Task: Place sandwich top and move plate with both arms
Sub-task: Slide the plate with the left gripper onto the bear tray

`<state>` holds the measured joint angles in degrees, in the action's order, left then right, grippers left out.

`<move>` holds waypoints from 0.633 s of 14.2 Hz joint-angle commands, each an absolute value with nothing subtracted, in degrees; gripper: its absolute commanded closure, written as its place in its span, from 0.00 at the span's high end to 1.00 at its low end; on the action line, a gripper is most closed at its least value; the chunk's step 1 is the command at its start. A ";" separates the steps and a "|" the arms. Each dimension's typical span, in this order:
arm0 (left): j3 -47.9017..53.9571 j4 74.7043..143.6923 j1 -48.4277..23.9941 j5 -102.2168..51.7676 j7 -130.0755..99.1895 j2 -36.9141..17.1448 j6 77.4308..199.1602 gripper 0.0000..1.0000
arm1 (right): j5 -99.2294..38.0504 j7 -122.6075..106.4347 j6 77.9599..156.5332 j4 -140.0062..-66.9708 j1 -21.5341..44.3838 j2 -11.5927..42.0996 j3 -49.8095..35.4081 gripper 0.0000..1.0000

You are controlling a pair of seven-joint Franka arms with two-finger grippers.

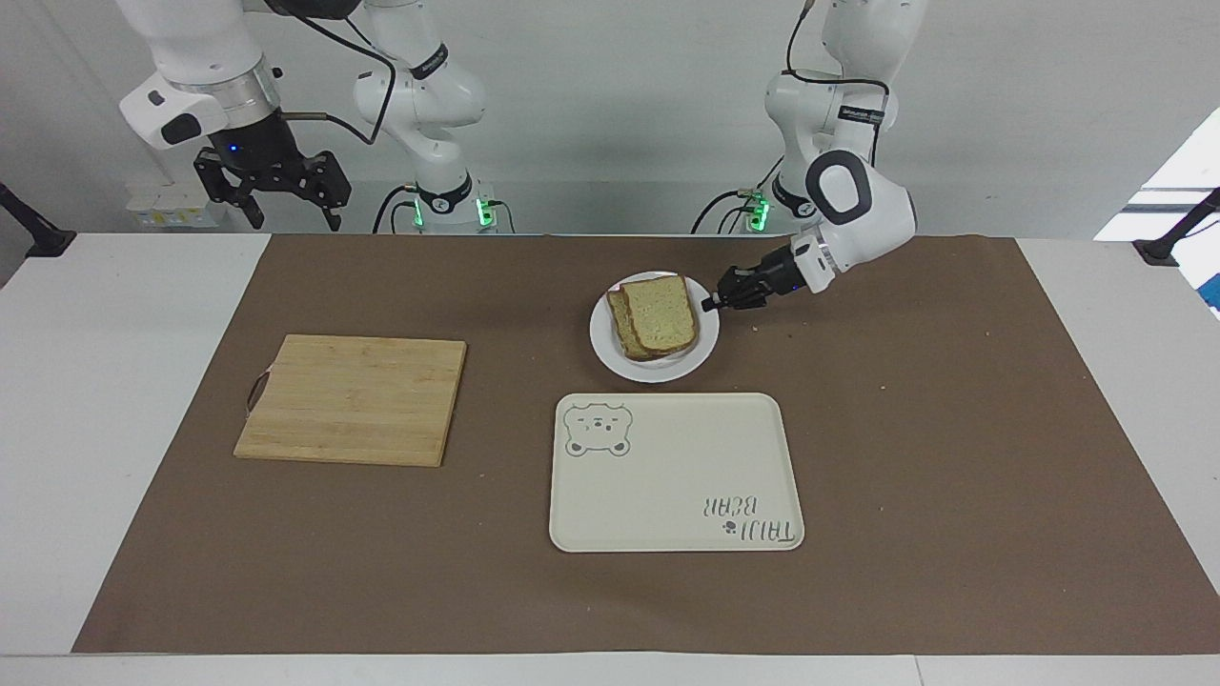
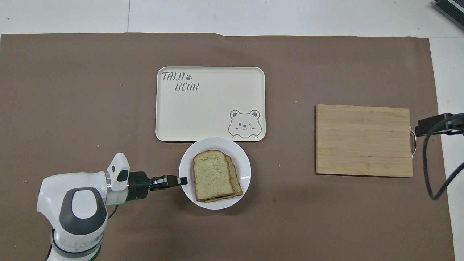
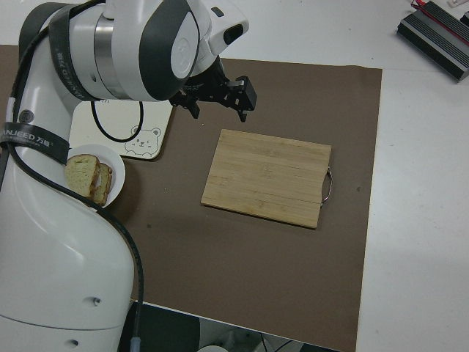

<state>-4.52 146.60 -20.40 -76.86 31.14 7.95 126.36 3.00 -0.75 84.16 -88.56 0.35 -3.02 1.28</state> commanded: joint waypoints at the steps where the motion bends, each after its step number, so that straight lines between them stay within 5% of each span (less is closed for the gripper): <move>1: -4.39 141.25 -15.22 -77.08 33.39 4.75 120.60 0.00 | 2.90 -2.37 84.20 -88.59 -0.09 -3.34 1.23 1.00; 9: -4.22 122.18 -10.64 -73.49 29.53 -8.69 121.46 0.00 | 2.90 -2.37 84.20 -88.59 -0.09 -3.34 1.23 1.00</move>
